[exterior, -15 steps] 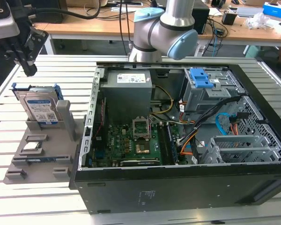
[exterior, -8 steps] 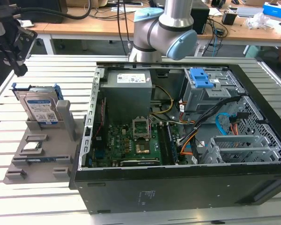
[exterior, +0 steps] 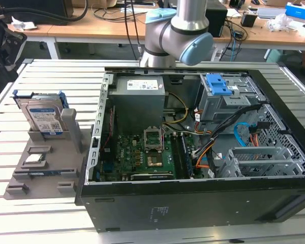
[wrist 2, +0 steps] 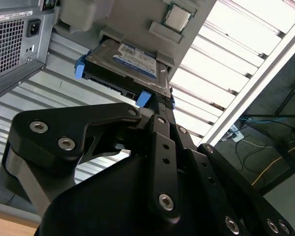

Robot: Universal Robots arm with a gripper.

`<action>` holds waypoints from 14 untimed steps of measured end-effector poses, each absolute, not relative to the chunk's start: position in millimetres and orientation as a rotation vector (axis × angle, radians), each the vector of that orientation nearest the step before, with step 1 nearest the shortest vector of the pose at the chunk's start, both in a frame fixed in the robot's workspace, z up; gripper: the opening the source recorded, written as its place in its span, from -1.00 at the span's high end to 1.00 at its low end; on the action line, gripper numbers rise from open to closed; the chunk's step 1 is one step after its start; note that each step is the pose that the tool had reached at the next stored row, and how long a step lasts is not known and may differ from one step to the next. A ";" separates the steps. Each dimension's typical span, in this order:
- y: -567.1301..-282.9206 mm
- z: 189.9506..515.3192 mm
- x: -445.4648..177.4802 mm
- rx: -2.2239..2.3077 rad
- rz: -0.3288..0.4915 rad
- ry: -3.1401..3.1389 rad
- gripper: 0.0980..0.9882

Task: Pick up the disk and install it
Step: 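Reach for the disk, then pick up the disk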

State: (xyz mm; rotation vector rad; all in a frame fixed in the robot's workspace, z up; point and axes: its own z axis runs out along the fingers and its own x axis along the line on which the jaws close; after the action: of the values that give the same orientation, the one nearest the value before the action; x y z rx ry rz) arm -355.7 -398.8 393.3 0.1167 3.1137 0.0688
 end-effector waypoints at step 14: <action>-398.8 393.3 -359.0 0.117 0.069 3.114 0.98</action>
State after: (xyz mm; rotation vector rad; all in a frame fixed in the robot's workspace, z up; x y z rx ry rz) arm -359.0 -398.8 393.3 0.1166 3.1137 0.0689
